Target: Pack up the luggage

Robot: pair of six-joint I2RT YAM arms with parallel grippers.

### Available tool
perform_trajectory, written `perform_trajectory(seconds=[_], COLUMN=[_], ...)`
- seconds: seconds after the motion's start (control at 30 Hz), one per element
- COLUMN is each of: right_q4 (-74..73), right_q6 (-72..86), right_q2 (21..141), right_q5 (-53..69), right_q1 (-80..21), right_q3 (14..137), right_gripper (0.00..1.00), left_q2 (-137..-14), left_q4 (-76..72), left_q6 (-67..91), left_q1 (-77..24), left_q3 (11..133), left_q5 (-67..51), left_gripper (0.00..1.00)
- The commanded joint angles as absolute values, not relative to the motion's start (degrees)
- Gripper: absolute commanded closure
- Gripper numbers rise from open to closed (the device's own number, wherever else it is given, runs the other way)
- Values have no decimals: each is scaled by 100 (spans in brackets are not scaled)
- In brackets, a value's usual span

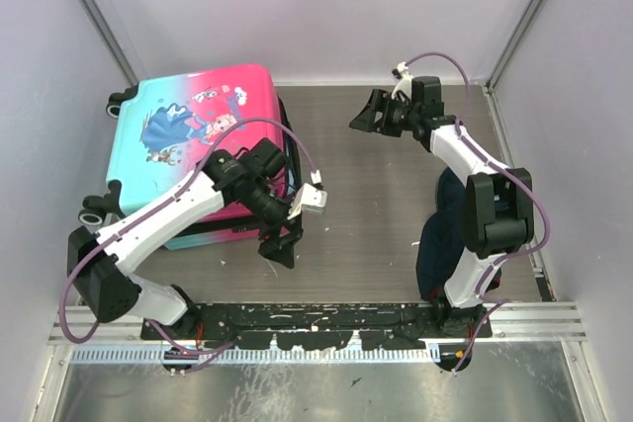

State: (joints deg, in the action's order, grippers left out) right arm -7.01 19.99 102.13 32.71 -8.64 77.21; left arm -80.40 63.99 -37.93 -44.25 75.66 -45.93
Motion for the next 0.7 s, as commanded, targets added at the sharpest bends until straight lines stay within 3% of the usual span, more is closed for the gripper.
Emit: perform_trajectory(seconds=[0.0, 0.13, 0.3, 0.67], right_q4=[-573, -471, -370, 176], right_q6=[2088, 2187, 2219, 2885], right_q2=[9695, 9592, 9624, 10806], right_q5=[3422, 3454, 3445, 3747], right_q1=[-940, -1173, -1583, -2417], right_q3=[7514, 7318, 7220, 7854], right_gripper=[20, 20, 26, 42], left_q2=[-7685, -7428, -7415, -8205], left_q4=[6058, 5413, 5363, 6876], left_q6=[-2779, -1601, -630, -515], left_q1=[-4270, -3094, -1460, 2862], left_q3=[7762, 8040, 8613, 10078], left_q5=[-4686, -4789, -4684, -3944], left_gripper=[16, 13, 0, 2])
